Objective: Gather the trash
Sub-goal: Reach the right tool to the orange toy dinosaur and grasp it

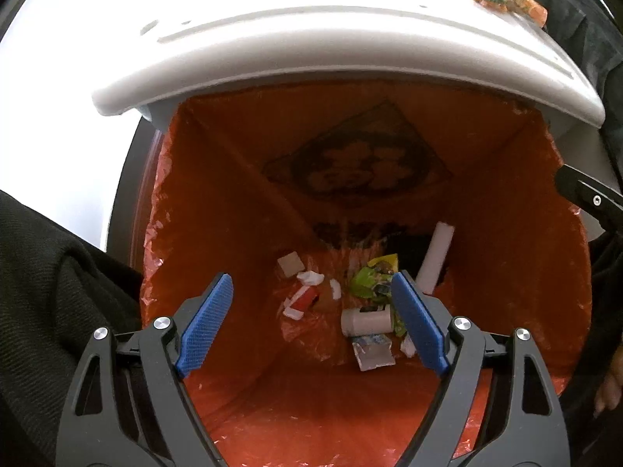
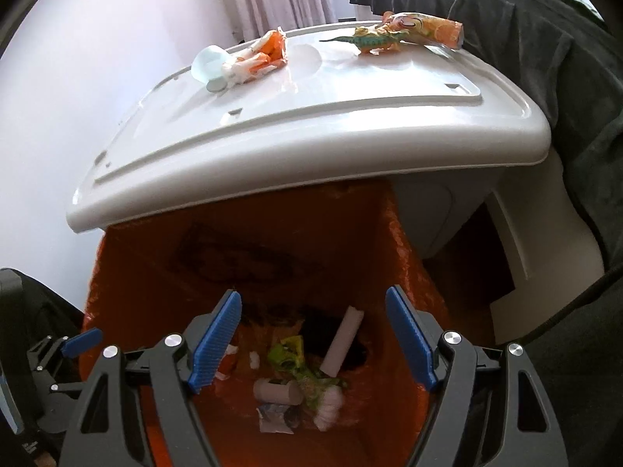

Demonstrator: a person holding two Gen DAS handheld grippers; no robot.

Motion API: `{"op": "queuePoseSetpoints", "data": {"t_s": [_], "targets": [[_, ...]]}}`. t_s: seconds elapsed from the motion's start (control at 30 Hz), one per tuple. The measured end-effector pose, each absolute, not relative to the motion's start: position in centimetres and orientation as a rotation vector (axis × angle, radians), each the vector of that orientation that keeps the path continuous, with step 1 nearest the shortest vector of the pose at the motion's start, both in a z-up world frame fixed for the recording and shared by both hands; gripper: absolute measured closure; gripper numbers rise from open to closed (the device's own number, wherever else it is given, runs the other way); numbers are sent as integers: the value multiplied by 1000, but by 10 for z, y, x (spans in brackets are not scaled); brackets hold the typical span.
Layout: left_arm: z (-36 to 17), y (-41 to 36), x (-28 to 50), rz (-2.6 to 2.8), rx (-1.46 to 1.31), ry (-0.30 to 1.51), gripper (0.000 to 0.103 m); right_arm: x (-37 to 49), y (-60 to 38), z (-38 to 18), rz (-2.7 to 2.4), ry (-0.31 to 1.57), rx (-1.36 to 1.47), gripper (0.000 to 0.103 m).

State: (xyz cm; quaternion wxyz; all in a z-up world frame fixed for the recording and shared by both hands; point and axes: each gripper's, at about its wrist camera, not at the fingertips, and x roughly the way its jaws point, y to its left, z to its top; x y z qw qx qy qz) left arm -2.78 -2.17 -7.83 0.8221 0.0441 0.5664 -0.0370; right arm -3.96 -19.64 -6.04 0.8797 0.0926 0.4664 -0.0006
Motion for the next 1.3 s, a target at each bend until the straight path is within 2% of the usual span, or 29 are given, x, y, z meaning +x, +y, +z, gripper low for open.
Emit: {"op": "queuePoseSetpoints", "data": {"t_s": [0.2,0.47,0.7,0.9,1.1,1.3], "targets": [[-41,-34,-27,-161,118,1067,22,-18,-214,-24,45,911,281,28],[10,-55,31,-274,139,948,21,88,-275,29,81,863,370,24],[25,-53,72,-220,105,848,21,195,-330,10,52,866,592,23],[9,-50,77,-206,87,890,21,256,-355,-14,-22,830,703,23],[8,-55,76,-219,99,894,21,255,-341,-21,158,842,777,24],[9,-52,77,-236,62,909,21,211,-300,21,285,867,561,23]]}}
